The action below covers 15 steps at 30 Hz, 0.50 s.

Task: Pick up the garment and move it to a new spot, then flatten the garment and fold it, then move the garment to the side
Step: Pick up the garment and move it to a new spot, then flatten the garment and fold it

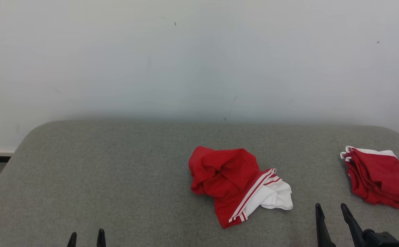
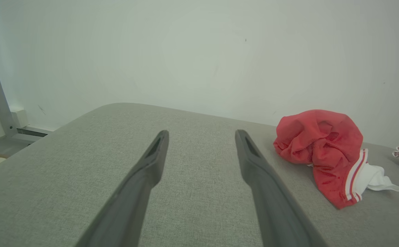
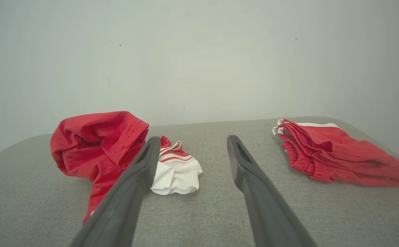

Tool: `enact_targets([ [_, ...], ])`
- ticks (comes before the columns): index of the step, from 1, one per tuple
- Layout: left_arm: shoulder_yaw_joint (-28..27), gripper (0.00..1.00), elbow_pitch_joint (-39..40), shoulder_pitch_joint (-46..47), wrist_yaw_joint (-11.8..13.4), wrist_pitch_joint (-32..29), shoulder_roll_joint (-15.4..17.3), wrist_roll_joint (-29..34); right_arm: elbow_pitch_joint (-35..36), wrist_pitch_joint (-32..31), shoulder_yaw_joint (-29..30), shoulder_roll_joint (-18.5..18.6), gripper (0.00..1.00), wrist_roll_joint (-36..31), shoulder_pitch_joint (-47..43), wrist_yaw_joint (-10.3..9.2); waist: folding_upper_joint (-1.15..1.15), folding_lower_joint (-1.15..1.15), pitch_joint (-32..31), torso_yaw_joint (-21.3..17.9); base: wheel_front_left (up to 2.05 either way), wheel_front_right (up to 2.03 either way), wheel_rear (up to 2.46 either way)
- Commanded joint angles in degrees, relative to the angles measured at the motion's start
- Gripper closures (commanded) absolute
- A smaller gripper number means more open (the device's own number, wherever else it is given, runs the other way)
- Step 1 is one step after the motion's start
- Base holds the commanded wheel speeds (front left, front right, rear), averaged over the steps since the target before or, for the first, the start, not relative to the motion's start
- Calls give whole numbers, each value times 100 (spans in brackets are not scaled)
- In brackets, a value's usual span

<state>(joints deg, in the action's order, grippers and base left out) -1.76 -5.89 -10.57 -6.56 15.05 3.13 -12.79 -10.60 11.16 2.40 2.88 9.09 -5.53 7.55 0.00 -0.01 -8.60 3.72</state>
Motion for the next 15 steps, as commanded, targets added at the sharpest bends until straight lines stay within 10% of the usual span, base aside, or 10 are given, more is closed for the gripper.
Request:
enact_targets([
  [1, 38, 0, -37, -71, -35, 17, -17, 41, -19, 36, 14, 0, 0, 5, -45, -14, 0, 1, -31, 50, 0, 0, 0],
  [15, 383, 0, -340, 125, -87, 17, 69, -120, -85, -93, -2, 0, 0, 104, -70, -14, 0, 1, 4, -19, 0, 0, 0],
])
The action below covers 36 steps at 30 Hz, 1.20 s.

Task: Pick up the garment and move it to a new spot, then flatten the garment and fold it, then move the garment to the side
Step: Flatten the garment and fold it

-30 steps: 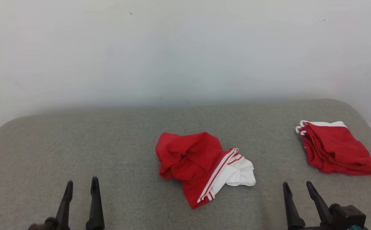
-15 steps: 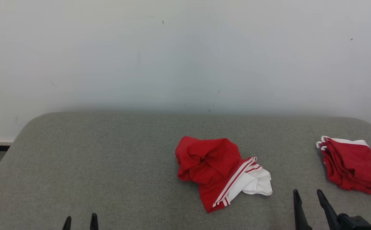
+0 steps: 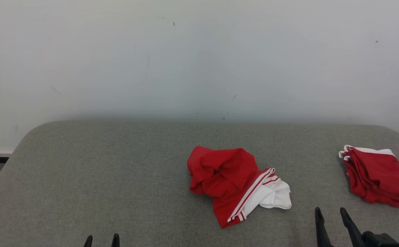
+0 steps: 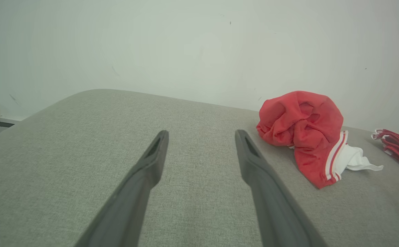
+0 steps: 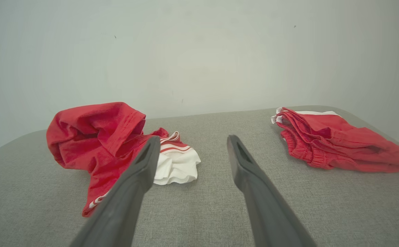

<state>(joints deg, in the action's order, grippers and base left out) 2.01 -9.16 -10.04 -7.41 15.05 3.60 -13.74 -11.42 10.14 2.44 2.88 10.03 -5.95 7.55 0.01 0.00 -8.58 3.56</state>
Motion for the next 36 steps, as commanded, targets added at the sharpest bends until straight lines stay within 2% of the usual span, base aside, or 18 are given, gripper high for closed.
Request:
enact_targets([
  [1, 24, 0, -22, 80, -3, 17, 35, -45, -7, 8, -6, 0, 0, 20, -27, -14, -1, 0, 3, -7, 0, 0, 0],
  [22, 116, 0, -100, 196, -6, 18, 125, -231, -63, 28, -111, 1, 0, 21, 53, -14, -1, 0, 70, -145, 0, 0, 0],
  [29, 714, 0, -243, 505, -6, 18, 191, -194, -63, -2, -205, 2, 0, 51, 127, -14, -1, 0, 149, -475, 0, 0, 0],
  [36, 1648, 0, -1091, 1299, 3, 18, 228, -184, -29, -40, -252, 1, 0, 8, 205, -14, -1, 0, 279, -1061, 0, 0, 0],
])
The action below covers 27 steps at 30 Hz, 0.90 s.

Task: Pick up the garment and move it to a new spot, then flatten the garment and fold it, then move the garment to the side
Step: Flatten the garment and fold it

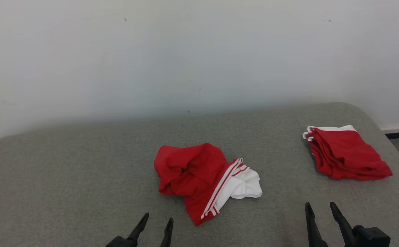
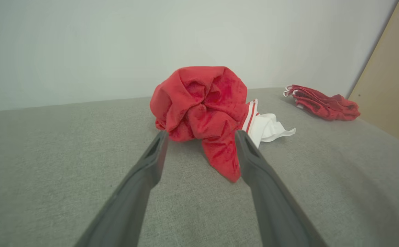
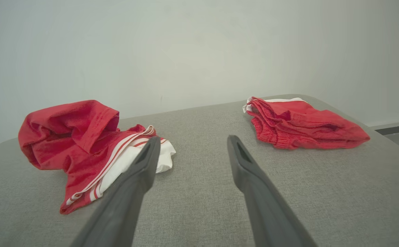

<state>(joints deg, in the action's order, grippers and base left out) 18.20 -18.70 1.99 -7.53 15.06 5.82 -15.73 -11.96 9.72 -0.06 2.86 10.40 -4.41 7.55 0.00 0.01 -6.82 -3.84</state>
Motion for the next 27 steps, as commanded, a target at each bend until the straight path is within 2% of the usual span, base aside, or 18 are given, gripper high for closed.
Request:
enact_targets([
  [1, 141, 0, -355, 242, 16, 16, -2, 69, 33, -5, 16, 2, 0, -34, 53, -14, 0, -1, 123, -405, 0, 0, 0],
  [6, 506, 0, -1647, 1137, 41, -65, -146, 128, 151, -96, 34, 2, 0, -139, 99, -14, 0, -1, 341, -1015, 0, 0, 0],
  [10, 674, 0, -2300, 1543, 66, -221, -211, 168, 205, -123, 2, 2, 0, -150, 152, -14, 0, -1, 488, -1332, 0, 0, 0],
  [15, 746, 0, -3097, 1965, 415, -315, -252, 234, 240, -117, -31, 1, 0, -165, 199, -14, 0, -1, 636, -1689, 0, 0, 0],
  [21, 781, 0, -3572, 2138, 668, -304, -276, 150, 198, -61, -58, 1, 0, -124, 211, -14, 0, -1, 694, -1826, 0, 0, 0],
  [22, 784, 5, -3635, 2159, 715, -313, -277, 127, 190, -65, -69, 1, 0, -138, 214, -14, 0, -1, 694, -1837, 0, 0, 0],
  [24, 758, 70, -3713, 2192, 805, -248, -283, 52, 178, -65, -91, 2, 0, -146, 233, -14, 0, -1, 688, -1858, 0, 0, 0],
  [25, 750, 96, -3761, 2198, 842, -235, -285, 23, 174, -65, -103, 2, 0, -144, 243, -14, 0, -1, 685, -1867, 0, 0, 0],
  [27, 711, 100, -3835, 2226, 910, -194, -286, -49, 166, -63, -127, 2, 0, -144, 255, -14, 0, -1, 673, -1874, 0, 0, 0],
])
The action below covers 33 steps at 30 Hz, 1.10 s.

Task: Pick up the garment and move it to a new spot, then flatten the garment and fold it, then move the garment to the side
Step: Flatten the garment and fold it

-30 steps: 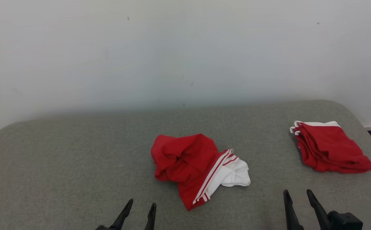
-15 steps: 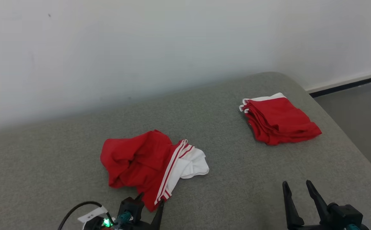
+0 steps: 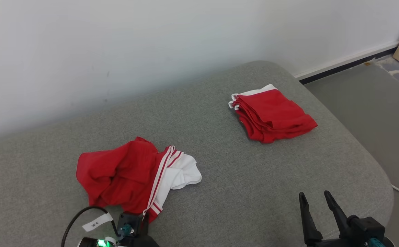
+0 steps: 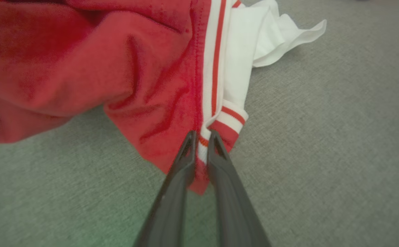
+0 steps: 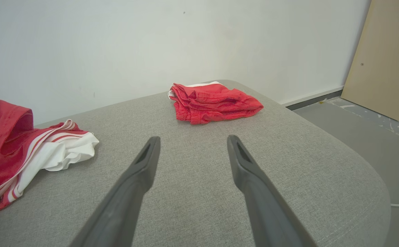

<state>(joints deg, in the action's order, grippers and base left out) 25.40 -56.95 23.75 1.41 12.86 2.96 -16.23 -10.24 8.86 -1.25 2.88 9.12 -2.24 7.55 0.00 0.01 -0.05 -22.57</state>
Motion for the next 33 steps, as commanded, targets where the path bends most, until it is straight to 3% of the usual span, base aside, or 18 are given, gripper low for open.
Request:
enact_targets([
  [1, -10, 100, -46, 64, 32, 37, -2, -25, -10, 25, -18, 0, 0, -19, 41, -14, 0, -1, -12, 2, 0, 0, 0],
  [2, -16, 95, -80, 74, 49, 55, -3, -78, -16, 28, -27, 0, 0, -21, 40, -14, 0, -1, -20, 7, 0, 0, 0],
  [4, -30, 100, -127, 70, 31, 71, -5, -227, -31, 28, -43, 0, 0, -24, 34, -14, 0, -1, -39, 21, 0, 0, 0],
  [8, 13, 100, -135, 76, -72, 137, -7, -484, -45, 26, -63, 0, 0, -5, 10, -14, 0, -1, -73, 81, 0, 0, 0],
  [14, 103, 100, 649, 510, -234, 227, -7, -1061, -68, 24, -53, 1, 0, 17, -28, -14, 0, -1, -155, 234, 0, 0, 0],
  [21, 689, 100, 2080, 1487, -161, 241, -10, -1294, -129, 67, -110, 1, 0, 73, -16, -14, 0, -1, -269, 360, 0, 0, 0],
  [33, 1133, 100, 3595, 3115, 186, 235, -7, -2079, -286, 144, -219, 1, 0, 140, 53, -14, 0, -1, -400, 253, 0, 0, 0],
])
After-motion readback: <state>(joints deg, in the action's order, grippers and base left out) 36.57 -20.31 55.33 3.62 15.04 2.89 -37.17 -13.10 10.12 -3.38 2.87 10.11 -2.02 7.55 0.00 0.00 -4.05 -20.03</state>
